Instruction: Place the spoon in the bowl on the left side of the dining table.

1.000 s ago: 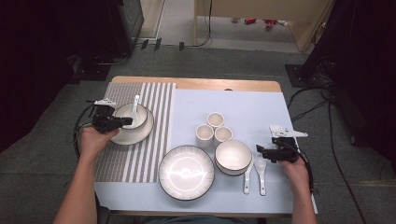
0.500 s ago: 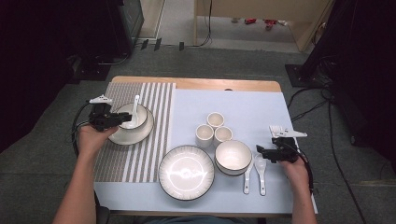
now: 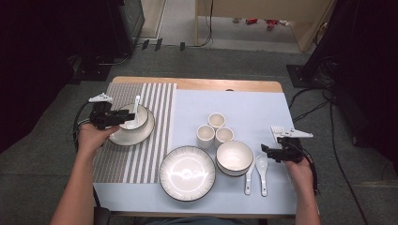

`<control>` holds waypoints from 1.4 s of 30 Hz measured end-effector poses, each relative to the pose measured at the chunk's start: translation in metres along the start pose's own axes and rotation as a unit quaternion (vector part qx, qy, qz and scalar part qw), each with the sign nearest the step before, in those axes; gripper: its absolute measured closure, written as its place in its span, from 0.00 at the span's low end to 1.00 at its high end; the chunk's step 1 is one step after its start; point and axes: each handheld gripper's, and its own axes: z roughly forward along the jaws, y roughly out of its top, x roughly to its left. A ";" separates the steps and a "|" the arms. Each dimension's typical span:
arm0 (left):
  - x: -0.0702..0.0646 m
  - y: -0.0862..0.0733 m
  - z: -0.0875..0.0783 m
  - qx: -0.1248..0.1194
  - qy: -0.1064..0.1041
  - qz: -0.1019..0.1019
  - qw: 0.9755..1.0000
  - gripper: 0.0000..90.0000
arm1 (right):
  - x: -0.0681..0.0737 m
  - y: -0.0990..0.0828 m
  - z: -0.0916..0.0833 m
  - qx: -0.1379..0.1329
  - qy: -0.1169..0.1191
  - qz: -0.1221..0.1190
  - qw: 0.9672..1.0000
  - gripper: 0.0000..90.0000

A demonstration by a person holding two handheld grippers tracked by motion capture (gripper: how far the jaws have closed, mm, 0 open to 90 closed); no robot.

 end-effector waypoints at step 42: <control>0.006 0.015 0.010 -0.014 0.021 0.023 0.999 0.52 | -0.025 -0.010 -0.008 0.006 -0.041 0.017 0.999 0.22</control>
